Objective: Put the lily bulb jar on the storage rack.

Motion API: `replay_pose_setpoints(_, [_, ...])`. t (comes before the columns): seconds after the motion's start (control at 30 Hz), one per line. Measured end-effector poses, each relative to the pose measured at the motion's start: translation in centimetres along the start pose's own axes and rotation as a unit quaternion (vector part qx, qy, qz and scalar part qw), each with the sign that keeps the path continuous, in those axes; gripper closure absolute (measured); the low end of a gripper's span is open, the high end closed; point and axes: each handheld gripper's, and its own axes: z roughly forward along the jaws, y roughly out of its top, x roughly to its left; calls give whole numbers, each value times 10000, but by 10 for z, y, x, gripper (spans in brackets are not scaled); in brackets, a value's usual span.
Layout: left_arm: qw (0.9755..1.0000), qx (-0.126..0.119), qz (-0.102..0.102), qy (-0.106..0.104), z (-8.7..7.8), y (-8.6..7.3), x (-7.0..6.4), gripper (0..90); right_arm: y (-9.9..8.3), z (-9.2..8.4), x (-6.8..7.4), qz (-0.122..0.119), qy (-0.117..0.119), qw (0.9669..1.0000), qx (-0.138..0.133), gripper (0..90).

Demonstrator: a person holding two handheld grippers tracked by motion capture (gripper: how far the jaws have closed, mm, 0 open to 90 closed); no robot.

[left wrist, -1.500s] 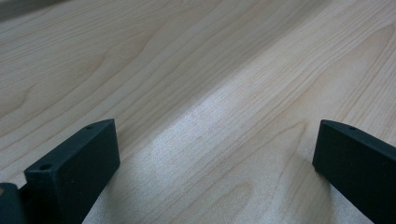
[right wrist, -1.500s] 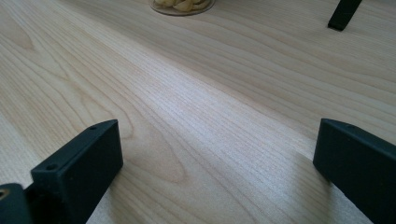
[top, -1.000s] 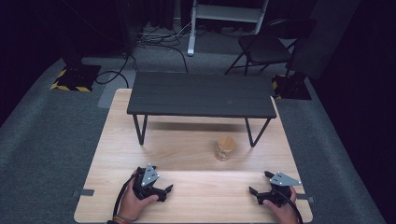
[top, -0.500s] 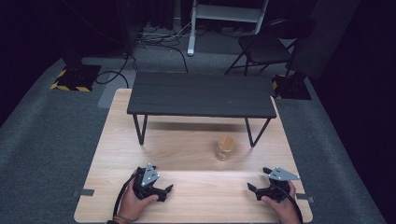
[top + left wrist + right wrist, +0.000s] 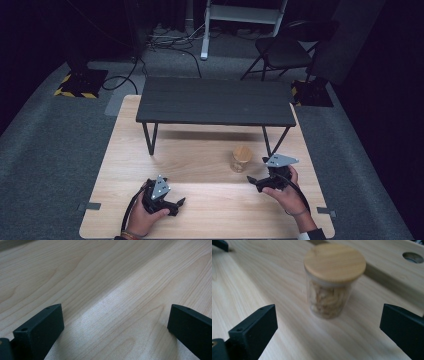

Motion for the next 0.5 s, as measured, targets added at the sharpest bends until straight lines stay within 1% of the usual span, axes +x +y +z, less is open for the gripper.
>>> replay_pose_setpoints(0.03, [10000,0,0,0,0,0,0,5,0,0,0,0,0,10000,0,8])
replay_pose_setpoints(0.07, [10000,2,2,1,0,0,0,5,7,6,0,-10,-1,10000,19,8])
replay_pose_setpoints(0.13, [10000,2,1,0,0,0,0,5,13,12,-2,-37,50,10000,30,8])
replay_pose_setpoints(0.17, [10000,2,1,0,0,0,0,5,13,12,-2,-37,50,10000,30,8])
replay_pose_setpoints(0.27, [10000,-1,-3,1,0,0,0,5,21,20,-2,-93,42,9999,80,8])
replay_pose_setpoints(0.33, [10000,1,-10,6,0,0,0,5,23,24,-4,-59,81,9999,34,9])
replay_pose_setpoints(0.37, [10000,2,-12,8,1,0,0,5,25,28,-5,2,90,10000,16,13])
replay_pose_setpoints(0.43, [10000,2,-13,7,1,0,0,5,26,30,-4,17,68,10000,33,13])
replay_pose_setpoints(0.47, [10000,3,-12,8,1,0,0,5,27,35,-4,13,68,10000,30,13])
replay_pose_setpoints(0.5, [10000,3,-12,8,1,0,0,5,27,35,-4,13,68,10000,30,13])
